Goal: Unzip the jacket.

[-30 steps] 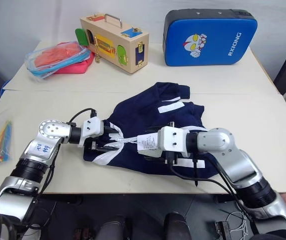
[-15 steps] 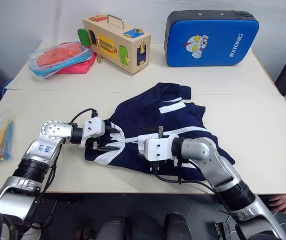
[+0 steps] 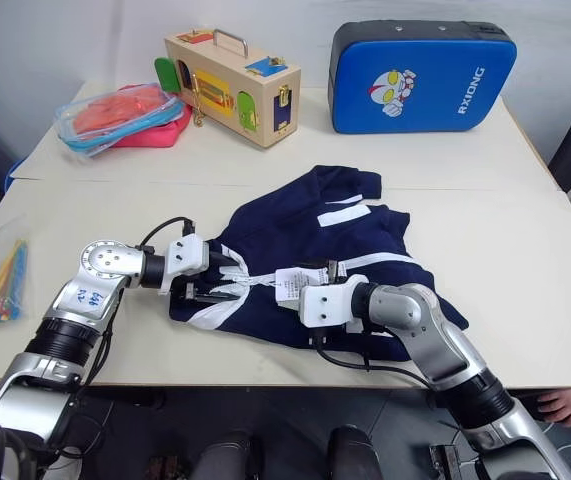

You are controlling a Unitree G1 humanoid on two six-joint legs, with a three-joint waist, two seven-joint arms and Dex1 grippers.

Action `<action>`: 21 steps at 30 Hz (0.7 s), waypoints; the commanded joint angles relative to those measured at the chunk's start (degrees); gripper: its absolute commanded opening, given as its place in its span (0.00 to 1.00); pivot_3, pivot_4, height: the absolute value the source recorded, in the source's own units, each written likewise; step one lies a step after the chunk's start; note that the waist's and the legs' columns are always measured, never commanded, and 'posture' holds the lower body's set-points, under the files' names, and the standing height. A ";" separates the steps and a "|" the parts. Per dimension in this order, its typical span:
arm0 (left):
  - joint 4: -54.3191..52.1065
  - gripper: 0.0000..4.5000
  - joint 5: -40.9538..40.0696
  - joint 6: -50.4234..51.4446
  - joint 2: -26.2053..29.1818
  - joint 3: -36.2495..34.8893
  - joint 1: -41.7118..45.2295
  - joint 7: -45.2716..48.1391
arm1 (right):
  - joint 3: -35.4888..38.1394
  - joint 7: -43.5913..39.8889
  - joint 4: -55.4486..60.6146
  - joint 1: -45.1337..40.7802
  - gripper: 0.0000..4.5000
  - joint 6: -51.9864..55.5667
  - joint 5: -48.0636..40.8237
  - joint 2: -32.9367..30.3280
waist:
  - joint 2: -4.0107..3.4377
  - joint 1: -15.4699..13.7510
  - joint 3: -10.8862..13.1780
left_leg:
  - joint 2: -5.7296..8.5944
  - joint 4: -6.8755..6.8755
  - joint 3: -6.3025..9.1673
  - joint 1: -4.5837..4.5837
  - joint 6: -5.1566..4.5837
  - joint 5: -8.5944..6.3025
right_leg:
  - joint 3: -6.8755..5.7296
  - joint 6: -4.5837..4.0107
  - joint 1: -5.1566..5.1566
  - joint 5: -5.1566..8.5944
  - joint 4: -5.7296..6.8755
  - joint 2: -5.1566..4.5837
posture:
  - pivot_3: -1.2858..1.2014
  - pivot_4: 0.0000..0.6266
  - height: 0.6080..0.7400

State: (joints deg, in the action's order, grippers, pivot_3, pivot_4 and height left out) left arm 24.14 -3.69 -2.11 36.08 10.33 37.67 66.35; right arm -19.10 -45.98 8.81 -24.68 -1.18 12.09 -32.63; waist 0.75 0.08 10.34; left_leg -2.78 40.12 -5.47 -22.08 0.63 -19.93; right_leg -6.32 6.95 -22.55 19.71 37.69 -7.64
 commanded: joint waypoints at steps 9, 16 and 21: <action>0.28 0.81 2.10 -1.31 0.24 1.05 -1.98 -0.65 | 2.80 1.09 -0.67 -1.23 0.18 1.68 -2.29 0.88 | 0.00 0.03 0.00 | 0.00 0.00 0.00 0.00 0.00 0.00 | 0.00 0.00 0.00 0.00 0.00 0.00 | 0.52 0.24 1.00; 0.26 0.81 2.34 -1.80 0.32 1.19 -2.21 -0.67 | 6.86 -3.29 5.85 -0.97 0.18 14.77 -15.62 3.69 | 0.00 0.00 0.00 | 0.00 0.00 0.01 0.00 0.00 0.00 | 0.00 0.00 0.00 0.00 0.00 0.00 | 0.52 0.24 1.00; 1.02 0.81 2.52 -2.19 0.20 1.29 -1.81 -0.68 | 5.11 -1.16 3.34 -1.94 0.18 13.14 -10.09 1.60 | -0.02 0.01 -0.01 | 0.00 -0.01 0.02 0.00 0.00 0.00 | 0.00 0.00 0.01 0.00 -0.01 0.00 | 0.52 0.24 1.00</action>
State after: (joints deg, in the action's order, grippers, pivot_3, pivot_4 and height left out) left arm 23.78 -3.34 -4.34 36.16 10.16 36.97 65.81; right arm -13.59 -48.31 12.52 -25.79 13.87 -0.22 -30.14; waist 0.73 0.09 10.33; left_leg -2.78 40.10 -5.45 -22.08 0.63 -19.93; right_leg -6.32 6.95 -22.54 19.71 37.68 -7.63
